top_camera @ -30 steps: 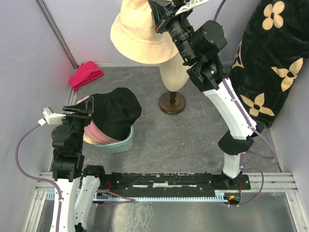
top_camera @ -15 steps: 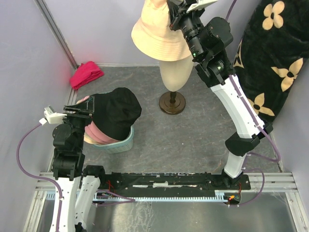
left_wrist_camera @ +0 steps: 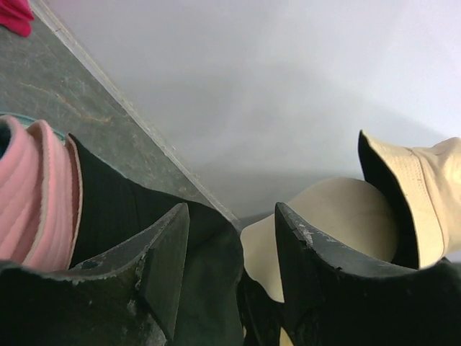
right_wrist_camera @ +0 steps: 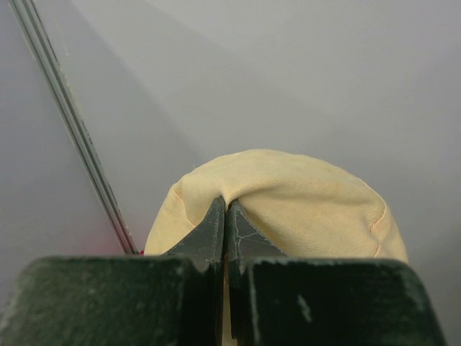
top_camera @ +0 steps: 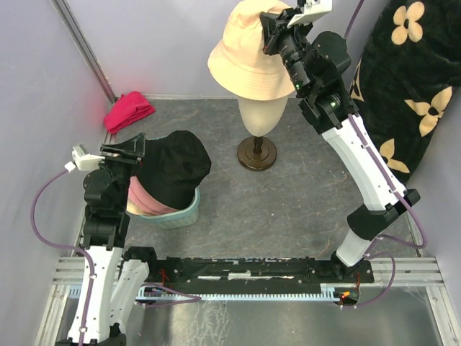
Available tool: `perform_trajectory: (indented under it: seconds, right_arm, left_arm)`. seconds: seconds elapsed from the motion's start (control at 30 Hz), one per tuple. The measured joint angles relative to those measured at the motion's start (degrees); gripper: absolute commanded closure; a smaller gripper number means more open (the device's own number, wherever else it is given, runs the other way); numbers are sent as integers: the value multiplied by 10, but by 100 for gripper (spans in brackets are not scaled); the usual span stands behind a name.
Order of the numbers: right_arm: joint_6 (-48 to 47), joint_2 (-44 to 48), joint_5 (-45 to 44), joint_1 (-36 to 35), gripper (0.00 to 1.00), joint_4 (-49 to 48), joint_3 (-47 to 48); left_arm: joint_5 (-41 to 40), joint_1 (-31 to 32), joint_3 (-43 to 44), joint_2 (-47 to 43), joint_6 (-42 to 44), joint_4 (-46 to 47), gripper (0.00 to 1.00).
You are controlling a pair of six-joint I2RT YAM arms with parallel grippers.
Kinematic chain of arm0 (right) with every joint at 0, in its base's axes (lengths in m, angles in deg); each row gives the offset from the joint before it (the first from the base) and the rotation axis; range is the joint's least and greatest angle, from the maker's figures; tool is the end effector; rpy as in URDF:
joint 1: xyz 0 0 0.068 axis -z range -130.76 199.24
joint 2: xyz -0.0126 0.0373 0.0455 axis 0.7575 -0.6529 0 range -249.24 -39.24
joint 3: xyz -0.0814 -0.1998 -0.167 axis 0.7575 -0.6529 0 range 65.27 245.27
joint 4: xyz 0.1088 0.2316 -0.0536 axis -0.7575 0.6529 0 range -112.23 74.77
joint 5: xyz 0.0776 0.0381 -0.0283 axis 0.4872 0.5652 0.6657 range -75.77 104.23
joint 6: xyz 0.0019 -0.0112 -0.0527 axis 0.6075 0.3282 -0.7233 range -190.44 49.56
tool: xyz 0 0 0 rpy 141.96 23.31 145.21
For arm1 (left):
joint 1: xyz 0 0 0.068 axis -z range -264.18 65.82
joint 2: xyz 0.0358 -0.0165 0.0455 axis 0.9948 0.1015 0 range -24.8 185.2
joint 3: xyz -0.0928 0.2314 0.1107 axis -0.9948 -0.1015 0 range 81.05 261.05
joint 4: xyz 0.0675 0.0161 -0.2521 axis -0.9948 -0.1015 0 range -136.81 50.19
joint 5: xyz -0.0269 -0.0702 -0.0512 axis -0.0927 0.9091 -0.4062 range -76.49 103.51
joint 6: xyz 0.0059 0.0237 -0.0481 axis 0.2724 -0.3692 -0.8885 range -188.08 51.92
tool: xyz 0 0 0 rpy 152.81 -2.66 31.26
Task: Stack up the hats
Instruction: Place the hat on the hat stand.
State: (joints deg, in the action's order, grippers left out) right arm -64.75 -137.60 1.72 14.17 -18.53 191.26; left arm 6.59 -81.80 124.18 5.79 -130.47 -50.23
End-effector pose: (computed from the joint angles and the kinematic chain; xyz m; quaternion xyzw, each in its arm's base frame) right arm 0.2885 0.1931 0.5856 -0.0490 0.5474 0.2346 0.8018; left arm 0.1283 -0.0011 0.3637 -0.3839 0.5781 -0.3496 0.6294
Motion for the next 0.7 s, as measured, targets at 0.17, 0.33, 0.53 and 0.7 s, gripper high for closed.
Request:
perform_trajectory:
  seconds: [0.17, 0.33, 0.53, 0.7]
  right_arm:
    - [16, 17, 0, 10, 98, 0, -41]
    - [24, 24, 3, 14, 98, 0, -67]
    - [36, 37, 7, 15, 98, -1, -104]
    - [45, 51, 11, 15, 98, -3, -134]
  left_arm:
    - [9, 0, 16, 41, 0, 30, 42]
    - [13, 0, 35, 66, 0, 59, 41]
    - [29, 0, 66, 103, 0, 95, 41]
    - [45, 12, 102, 157, 0, 132, 40]
